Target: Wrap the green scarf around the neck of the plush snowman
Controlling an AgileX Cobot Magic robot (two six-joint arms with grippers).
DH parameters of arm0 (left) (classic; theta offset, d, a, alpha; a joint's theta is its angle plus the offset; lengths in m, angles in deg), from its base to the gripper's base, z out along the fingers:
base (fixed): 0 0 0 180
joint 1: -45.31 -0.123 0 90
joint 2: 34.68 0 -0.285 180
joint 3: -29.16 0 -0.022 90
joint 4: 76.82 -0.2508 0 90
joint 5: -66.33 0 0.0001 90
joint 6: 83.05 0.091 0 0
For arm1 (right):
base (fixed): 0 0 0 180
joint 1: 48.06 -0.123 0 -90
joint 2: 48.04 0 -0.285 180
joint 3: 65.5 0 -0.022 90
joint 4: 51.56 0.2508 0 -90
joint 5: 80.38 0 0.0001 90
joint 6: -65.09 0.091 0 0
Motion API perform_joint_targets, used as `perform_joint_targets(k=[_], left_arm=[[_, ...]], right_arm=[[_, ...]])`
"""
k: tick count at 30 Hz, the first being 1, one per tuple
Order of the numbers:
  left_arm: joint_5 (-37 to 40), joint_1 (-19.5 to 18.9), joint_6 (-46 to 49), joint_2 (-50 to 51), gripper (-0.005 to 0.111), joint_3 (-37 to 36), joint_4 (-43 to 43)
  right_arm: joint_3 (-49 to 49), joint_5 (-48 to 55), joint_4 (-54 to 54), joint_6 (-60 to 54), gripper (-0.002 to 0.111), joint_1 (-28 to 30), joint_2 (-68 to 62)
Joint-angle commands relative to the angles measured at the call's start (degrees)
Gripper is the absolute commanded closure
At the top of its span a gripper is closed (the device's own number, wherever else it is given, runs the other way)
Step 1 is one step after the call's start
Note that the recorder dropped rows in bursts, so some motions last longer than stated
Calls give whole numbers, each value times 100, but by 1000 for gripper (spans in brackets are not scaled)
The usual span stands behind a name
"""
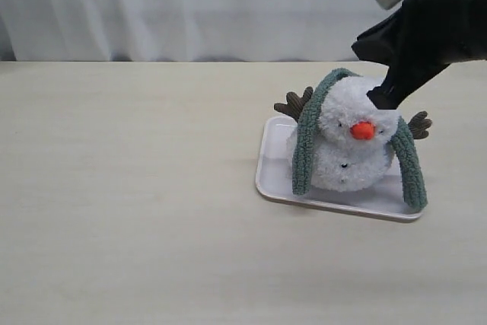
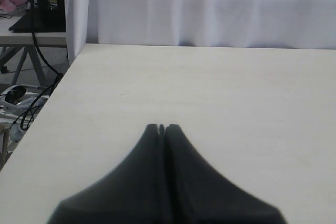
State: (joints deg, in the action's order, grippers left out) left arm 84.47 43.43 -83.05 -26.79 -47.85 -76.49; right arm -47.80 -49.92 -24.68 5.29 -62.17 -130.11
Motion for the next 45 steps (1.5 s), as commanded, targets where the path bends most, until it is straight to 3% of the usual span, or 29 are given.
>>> perform_joint_targets(k=[1,6,13,23,34,45], left_arm=[[-53,-8,0,-10,107,-21,21],[-53,-8,0,-10,107,-21,21],[-53,-8,0,-10,107,-21,21],[-53,-8,0,-10,107,-21,21],[-53,-8,0,-10,107,-21,21],[-53,-8,0,-10,107,-21,21]], right_arm=[[-305,-41,1,1334,104,0,-46],[-1102,295,-631,3215,104,0,-490],[-2234,1903,-2343,5275,104,0,-1601],[-2374,1570,-1941,5435,104,-9,-2297],[-2374,1417,-2361,5362,104,-742,-2844],[-2374,2026,-2331,5432,104,-742,-3278]])
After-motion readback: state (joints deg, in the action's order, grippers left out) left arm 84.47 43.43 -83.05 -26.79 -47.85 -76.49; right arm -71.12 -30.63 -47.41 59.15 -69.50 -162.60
